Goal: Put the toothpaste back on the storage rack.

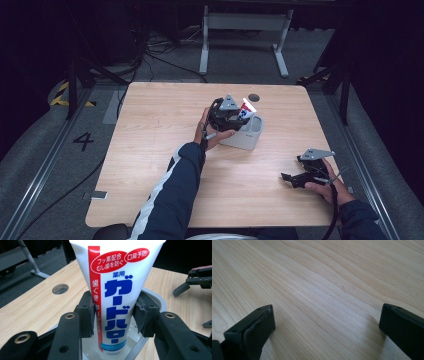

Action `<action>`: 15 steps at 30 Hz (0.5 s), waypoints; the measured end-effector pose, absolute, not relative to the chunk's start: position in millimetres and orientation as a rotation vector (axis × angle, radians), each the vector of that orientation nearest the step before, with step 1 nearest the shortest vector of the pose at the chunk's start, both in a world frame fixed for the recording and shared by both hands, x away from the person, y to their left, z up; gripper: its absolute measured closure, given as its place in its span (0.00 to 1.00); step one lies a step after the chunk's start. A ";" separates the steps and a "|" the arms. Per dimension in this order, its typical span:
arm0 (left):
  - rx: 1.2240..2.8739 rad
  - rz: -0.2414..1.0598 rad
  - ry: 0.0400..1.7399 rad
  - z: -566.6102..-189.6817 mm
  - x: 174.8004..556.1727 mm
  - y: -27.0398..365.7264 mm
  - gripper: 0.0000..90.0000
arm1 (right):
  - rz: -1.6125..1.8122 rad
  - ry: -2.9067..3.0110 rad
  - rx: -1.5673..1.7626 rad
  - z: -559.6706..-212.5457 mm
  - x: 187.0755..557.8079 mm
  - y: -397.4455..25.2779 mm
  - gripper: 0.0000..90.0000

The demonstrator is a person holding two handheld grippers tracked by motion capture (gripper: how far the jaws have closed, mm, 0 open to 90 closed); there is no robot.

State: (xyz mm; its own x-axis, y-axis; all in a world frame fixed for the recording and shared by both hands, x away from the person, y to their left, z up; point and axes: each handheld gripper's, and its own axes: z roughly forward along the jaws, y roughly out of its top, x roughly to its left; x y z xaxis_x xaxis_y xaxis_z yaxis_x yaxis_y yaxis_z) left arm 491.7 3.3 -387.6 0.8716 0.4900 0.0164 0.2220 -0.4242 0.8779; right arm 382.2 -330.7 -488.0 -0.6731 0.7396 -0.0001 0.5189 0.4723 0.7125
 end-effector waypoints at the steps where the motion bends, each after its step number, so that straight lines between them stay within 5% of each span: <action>1: 2.022 0.333 0.516 -388.1 492.1 3.6 0.63 | 1.011 2.416 1.068 -488.0 382.2 -330.7 0.01; 15: 2.060 0.324 0.513 -393.7 493.2 1.1 0.62 | 1.010 2.416 1.069 -487.9 382.0 -330.8 0.01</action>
